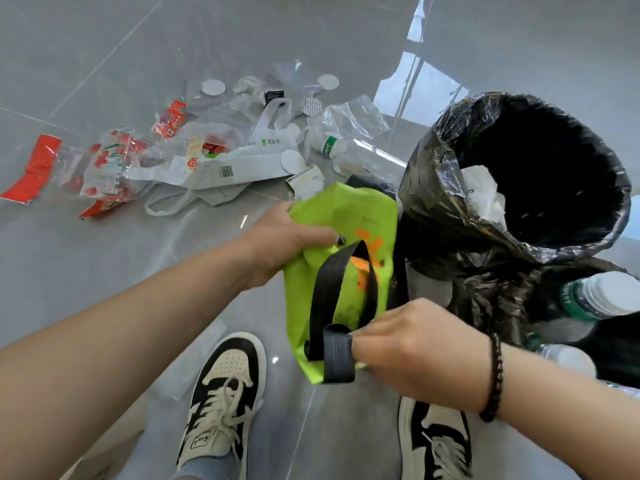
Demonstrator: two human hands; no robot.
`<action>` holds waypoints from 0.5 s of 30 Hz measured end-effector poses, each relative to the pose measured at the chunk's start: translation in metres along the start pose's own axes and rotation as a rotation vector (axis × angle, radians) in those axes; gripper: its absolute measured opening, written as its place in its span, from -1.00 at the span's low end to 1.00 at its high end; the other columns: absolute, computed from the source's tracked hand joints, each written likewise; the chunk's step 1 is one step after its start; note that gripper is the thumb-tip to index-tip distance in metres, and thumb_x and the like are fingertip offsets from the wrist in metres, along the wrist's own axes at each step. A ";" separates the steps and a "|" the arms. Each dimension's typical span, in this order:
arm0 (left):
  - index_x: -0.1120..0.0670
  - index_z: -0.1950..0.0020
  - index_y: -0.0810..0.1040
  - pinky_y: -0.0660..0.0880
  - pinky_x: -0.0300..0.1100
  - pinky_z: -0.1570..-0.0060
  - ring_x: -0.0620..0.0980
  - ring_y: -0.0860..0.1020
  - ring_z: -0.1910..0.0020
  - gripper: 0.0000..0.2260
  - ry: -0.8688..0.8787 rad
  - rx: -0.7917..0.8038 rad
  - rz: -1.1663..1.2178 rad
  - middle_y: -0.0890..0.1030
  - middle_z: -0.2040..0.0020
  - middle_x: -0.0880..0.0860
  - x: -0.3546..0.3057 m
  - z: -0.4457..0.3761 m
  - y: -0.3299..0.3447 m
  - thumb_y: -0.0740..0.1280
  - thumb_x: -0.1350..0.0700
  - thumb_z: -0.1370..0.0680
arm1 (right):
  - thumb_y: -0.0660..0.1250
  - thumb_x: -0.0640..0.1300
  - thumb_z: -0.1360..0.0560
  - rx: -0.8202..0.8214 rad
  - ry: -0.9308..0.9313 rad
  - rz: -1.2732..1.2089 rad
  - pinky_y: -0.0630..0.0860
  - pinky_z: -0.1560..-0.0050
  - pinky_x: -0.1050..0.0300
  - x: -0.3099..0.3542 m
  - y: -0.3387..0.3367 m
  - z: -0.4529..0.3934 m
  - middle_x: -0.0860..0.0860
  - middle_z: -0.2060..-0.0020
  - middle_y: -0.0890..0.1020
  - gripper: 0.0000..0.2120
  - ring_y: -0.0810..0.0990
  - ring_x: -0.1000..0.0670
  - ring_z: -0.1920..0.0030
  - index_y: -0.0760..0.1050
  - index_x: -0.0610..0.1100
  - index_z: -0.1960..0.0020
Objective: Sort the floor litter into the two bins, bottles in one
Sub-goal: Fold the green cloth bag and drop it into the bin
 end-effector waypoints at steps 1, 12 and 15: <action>0.21 -0.14 0.56 0.62 -0.10 0.13 0.10 0.66 0.12 -0.54 0.050 0.030 0.006 0.70 0.07 0.15 0.000 0.002 0.005 0.48 0.24 -0.25 | 0.25 -0.24 -0.45 0.003 0.044 -0.117 0.40 0.47 0.22 -0.007 -0.008 -0.003 0.06 0.42 0.48 -0.77 0.45 -0.01 0.44 0.25 0.04 0.21; 0.20 -0.39 0.38 0.57 0.08 -0.03 0.24 0.58 -0.12 -0.39 0.187 0.096 0.197 0.56 -0.22 0.32 0.012 0.027 0.005 0.44 0.31 -0.35 | 0.54 0.15 -0.22 -0.158 0.517 -0.363 0.54 0.17 0.16 -0.057 -0.070 -0.002 0.13 0.32 0.61 -0.76 0.59 0.10 0.23 0.60 0.03 0.27; 0.25 -0.35 0.43 0.50 0.18 -0.15 0.26 0.58 -0.13 -0.50 0.137 0.054 0.369 0.56 -0.23 0.32 0.016 0.033 0.003 0.36 0.31 -0.40 | 0.50 0.22 -0.11 -0.283 0.615 -0.195 0.42 0.06 0.38 -0.065 -0.078 0.000 0.17 0.14 0.53 -0.52 0.48 0.24 0.09 0.49 0.07 0.05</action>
Point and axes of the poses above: each hand's wrist, its own z-axis away from the middle knuckle, its own y-axis out of the palm, x = y × z, the point moved 8 cm from there along -z, towards the middle knuckle
